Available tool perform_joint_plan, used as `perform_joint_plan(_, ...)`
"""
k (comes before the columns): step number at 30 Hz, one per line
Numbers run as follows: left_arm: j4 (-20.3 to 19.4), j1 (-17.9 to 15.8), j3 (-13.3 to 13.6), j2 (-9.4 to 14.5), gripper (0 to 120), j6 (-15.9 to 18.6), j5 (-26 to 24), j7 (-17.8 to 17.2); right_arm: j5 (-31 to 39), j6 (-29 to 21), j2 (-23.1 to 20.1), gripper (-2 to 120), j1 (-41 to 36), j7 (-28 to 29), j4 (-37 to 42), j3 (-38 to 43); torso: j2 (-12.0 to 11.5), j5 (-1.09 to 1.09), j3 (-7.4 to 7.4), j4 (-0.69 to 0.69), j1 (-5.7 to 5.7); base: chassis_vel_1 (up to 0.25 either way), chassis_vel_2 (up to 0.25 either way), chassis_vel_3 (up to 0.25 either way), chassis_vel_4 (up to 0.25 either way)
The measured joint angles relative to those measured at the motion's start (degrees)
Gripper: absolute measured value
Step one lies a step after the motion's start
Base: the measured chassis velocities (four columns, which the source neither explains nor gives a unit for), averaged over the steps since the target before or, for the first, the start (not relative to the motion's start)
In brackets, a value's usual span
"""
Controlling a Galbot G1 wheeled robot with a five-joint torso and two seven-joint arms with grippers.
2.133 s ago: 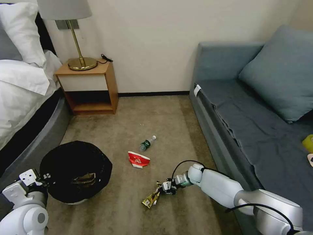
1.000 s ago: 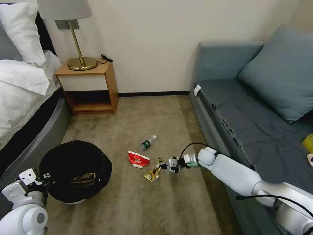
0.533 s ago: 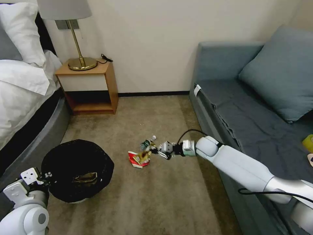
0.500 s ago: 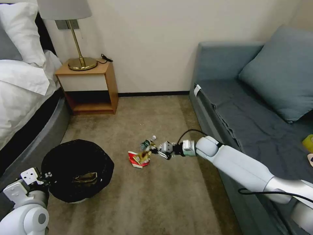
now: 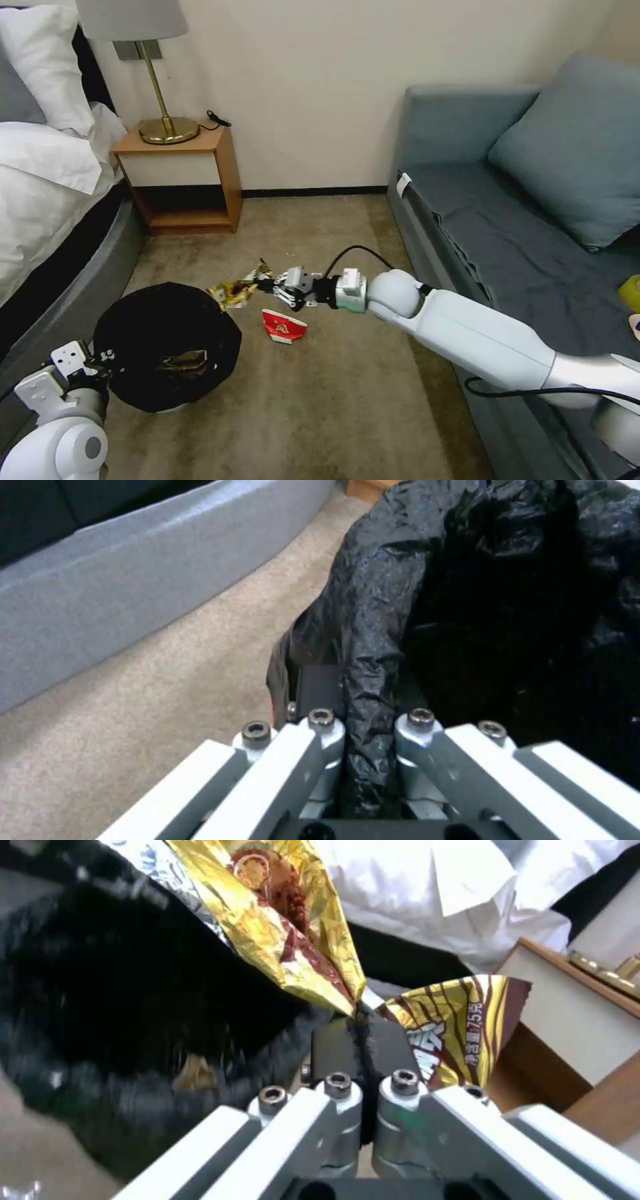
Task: Pick up the trash bin, then pick up the garbage on the floor and place it into the trash bin.
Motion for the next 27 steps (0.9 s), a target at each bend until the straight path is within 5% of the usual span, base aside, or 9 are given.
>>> perform_joint_plan(27,-1.30,-0.14,1.10,-1.38,3,0.12,0.44,0.28,3.83,-4.06,14.79,0,2.55,12.74,-3.75,-13.37,0.00,0.00,0.01,0.00,0.00,0.000,0.000,0.000,0.000)
